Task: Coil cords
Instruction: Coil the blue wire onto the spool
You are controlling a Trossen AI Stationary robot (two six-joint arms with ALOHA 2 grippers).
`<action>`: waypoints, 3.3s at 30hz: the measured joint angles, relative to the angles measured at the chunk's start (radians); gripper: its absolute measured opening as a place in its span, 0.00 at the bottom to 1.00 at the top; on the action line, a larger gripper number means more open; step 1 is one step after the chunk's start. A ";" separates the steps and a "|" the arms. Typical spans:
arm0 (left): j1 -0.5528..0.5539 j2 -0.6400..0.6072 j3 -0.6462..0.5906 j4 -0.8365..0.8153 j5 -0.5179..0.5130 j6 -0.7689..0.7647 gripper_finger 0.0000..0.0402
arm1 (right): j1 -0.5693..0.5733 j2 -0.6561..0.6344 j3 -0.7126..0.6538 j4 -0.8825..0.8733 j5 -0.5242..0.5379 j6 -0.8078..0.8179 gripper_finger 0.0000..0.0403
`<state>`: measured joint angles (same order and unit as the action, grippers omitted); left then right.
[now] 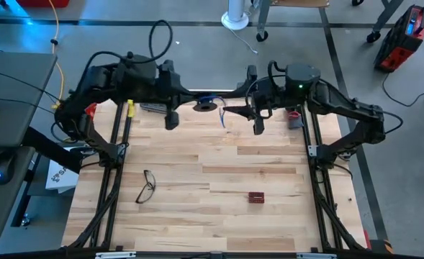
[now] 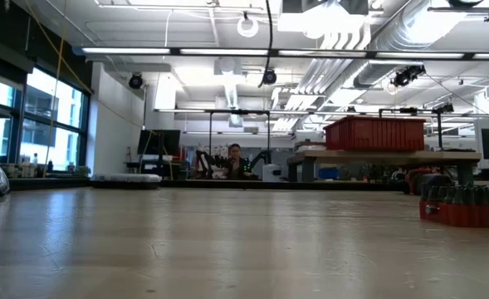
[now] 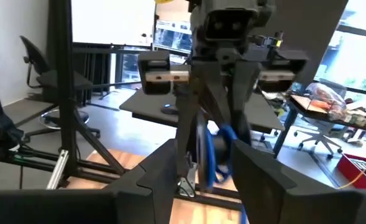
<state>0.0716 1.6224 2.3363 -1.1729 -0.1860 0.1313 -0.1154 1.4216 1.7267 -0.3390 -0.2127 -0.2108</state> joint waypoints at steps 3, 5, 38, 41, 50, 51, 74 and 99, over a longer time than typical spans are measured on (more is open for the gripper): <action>-0.006 0.011 -0.001 0.028 0.000 0.009 0.00 | 0.006 0.005 0.000 -0.002 -0.001 0.009 0.33; -0.008 0.013 -0.001 0.044 0.000 0.011 0.00 | 0.012 0.012 0.000 -0.009 0.000 0.005 0.32; -0.010 0.035 0.008 0.095 0.000 -0.085 0.06 | 0.018 0.019 0.000 0.023 0.003 0.086 0.00; -0.004 0.021 0.018 0.053 -0.004 -0.118 0.16 | 0.010 0.019 0.000 0.031 0.000 0.106 0.00; 0.003 -0.084 0.021 -0.121 -0.095 -0.167 0.41 | -0.019 0.018 0.000 0.057 -0.025 0.187 0.00; 0.011 -0.091 0.014 -0.156 -0.096 -0.201 0.43 | -0.024 0.019 0.000 0.083 -0.030 0.213 0.00; 0.000 -0.279 -0.880 1.028 0.210 -0.432 0.48 | -0.013 0.106 0.000 0.493 -0.188 0.458 0.00; 0.006 -0.241 -0.878 1.058 0.332 -0.418 0.03 | -0.013 0.106 0.000 0.518 -0.198 0.456 0.00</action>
<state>0.0780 1.3815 1.4582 -0.1144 0.1455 -0.2863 -0.1280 1.5272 1.7264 0.1792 -0.4108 0.2453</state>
